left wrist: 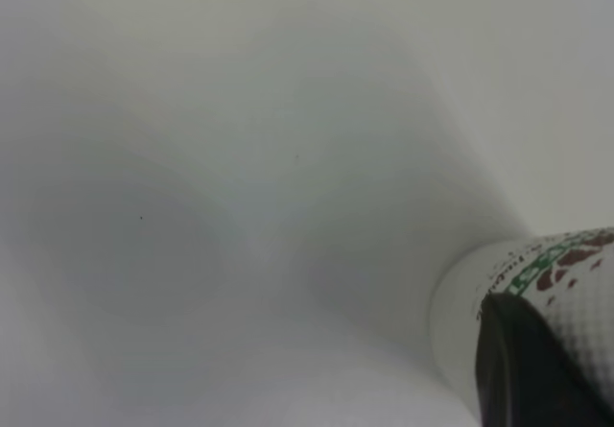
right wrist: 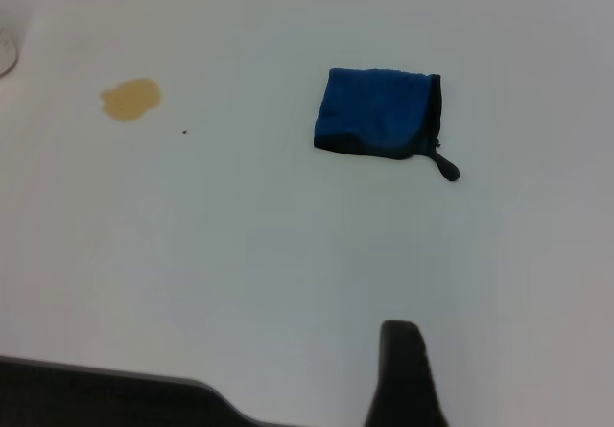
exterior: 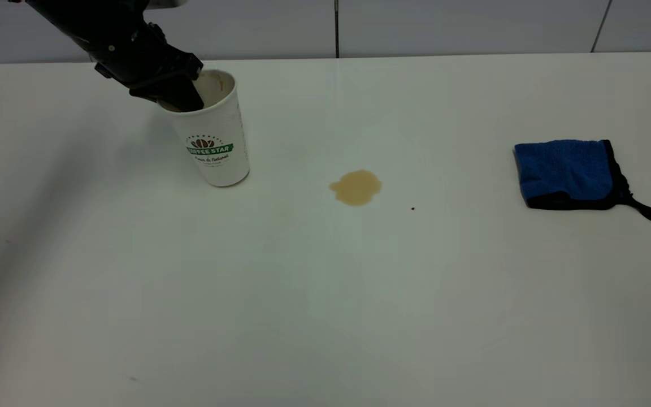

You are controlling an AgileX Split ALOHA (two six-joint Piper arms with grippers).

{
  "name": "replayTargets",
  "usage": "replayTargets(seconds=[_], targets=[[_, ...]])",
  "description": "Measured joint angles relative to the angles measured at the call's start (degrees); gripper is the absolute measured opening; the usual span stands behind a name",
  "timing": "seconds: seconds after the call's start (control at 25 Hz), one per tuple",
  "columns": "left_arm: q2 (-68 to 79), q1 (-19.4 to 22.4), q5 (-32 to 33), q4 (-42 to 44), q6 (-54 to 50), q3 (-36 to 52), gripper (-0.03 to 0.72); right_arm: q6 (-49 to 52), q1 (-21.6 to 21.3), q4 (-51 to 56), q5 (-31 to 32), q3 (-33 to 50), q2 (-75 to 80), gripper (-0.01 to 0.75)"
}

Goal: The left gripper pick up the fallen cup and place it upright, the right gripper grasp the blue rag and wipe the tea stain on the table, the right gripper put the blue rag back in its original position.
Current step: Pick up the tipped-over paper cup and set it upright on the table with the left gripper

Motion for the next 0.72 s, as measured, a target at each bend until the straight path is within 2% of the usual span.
replayTargets(seconds=[0.12, 0.24, 0.6, 0.72], targets=[[0.1, 0.0, 0.0, 0.0, 0.0, 0.0, 0.116, 0.0, 0.0, 0.0, 0.0, 0.0, 0.0, 0.578], [0.2, -0.1, 0.0, 0.0, 0.1, 0.0, 0.192, 0.0, 0.0, 0.0, 0.0, 0.0, 0.0, 0.578], [0.0, -0.3, 0.6, -0.1, 0.1, 0.0, 0.637, 0.0, 0.0, 0.0, 0.0, 0.0, 0.0, 0.578], [-1.6, -0.3, 1.3, 0.0, 0.2, 0.0, 0.714, 0.0, 0.0, 0.0, 0.0, 0.0, 0.0, 0.578]])
